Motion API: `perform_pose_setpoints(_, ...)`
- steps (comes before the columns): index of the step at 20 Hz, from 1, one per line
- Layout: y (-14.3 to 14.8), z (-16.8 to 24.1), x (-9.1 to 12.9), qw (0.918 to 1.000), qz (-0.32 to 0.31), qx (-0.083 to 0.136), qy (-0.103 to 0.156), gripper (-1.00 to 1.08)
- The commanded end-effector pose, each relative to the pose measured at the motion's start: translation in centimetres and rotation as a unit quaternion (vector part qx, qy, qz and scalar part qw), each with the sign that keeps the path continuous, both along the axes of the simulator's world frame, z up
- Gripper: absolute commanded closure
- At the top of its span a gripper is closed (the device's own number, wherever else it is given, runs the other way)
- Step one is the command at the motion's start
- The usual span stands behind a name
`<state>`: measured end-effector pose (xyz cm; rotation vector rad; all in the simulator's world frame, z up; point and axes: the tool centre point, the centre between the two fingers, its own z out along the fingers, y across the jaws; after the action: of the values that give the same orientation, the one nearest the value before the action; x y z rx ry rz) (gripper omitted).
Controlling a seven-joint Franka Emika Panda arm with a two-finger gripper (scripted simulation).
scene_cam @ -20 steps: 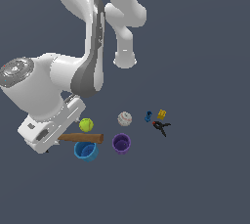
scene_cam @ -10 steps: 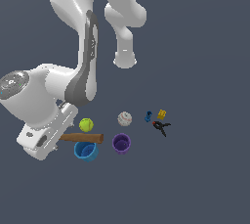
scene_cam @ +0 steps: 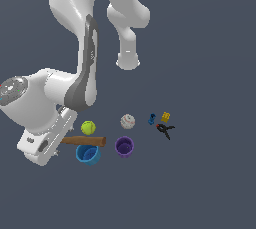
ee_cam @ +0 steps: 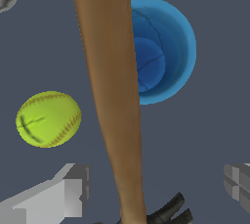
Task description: Pick up a designated object from a clutter of objects.
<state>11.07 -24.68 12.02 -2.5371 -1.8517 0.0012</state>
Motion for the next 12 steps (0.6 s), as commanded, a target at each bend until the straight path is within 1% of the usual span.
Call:
perform_pose_setpoints(1,0.0,0.0,0.0,1.0,0.0,0.0,0.0,-0.92)
perform_pose_setpoints(5,0.0,-1.0,0.0,1.0,0.0,0.0,0.0,-0.92)
perform_pose_setpoints(12,0.1,-4.5,-0.1,1.0,0.002,0.0,0.0,-0.92)
